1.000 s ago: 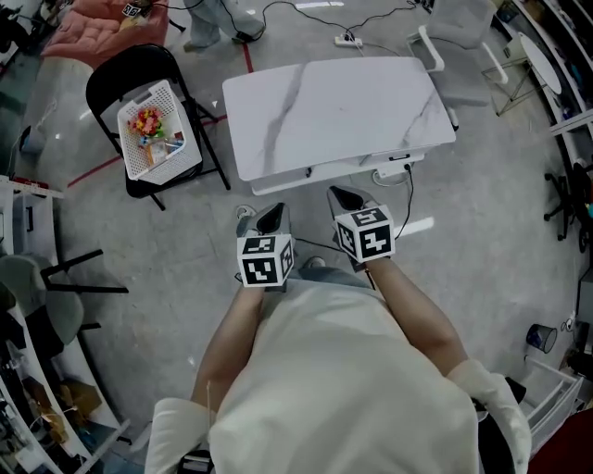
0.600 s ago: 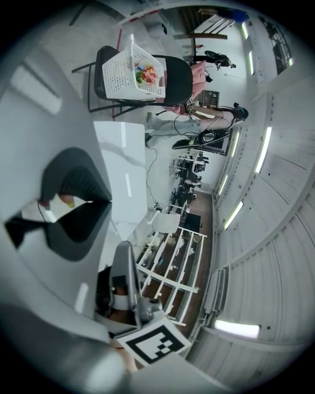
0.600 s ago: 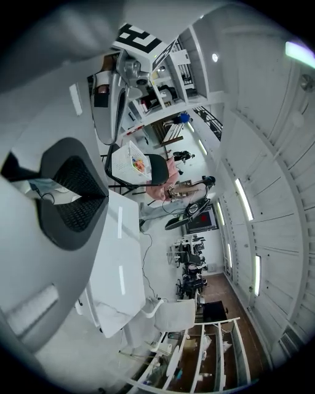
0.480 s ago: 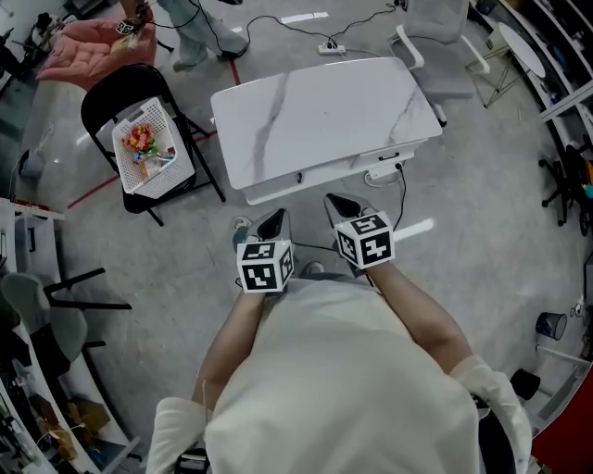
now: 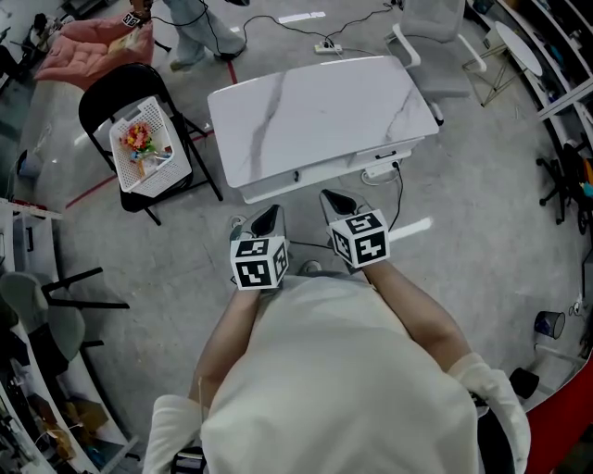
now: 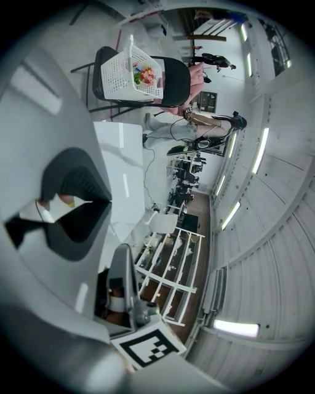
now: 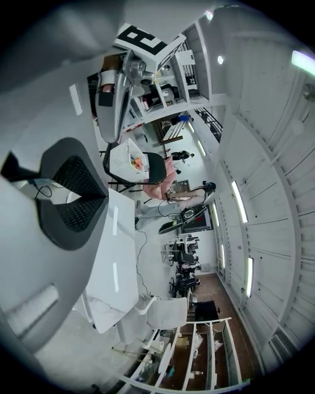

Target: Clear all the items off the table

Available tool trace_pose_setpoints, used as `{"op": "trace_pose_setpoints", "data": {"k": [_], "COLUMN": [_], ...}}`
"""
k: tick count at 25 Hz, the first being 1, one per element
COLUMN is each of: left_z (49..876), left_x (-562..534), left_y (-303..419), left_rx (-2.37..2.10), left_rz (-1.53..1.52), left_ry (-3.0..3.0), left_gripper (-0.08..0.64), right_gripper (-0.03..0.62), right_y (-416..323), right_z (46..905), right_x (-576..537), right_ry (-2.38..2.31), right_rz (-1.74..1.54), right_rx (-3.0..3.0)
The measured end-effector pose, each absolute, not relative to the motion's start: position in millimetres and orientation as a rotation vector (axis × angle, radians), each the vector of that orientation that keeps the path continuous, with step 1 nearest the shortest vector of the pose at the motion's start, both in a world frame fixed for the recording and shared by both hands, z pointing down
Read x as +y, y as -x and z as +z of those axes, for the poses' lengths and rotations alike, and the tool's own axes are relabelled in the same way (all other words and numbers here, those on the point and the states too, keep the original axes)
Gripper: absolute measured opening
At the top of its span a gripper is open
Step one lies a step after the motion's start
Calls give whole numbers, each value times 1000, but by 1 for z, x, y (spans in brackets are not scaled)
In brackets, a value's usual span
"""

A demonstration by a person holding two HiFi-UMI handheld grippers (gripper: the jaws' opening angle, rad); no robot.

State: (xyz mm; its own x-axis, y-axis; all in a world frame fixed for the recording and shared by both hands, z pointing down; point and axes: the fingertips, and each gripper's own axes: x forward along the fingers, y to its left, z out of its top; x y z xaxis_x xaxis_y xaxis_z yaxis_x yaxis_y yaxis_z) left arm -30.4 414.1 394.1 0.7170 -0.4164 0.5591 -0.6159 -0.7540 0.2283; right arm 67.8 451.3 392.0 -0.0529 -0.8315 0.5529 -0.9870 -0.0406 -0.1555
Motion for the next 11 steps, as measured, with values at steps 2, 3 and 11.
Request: {"op": "trace_pose_setpoints", "data": {"k": [2, 3, 11], "left_z": [393, 393, 395], "left_x": [413, 413, 413], "left_y": [32, 33, 33], "left_rx": [-800, -802, -803], "left_rz": [681, 680, 686], "left_ry": [-2521, -2520, -2520], "left_gripper": [9, 9, 9], "right_gripper": [-2, -2, -2], "right_y": [-66, -65, -67], "right_z": [390, 390, 391], "right_x": [451, 450, 449], "right_ry": [-1931, -1930, -1938], "right_rz": [746, 744, 735], "right_rx": [-1951, -1953, -1954]}}
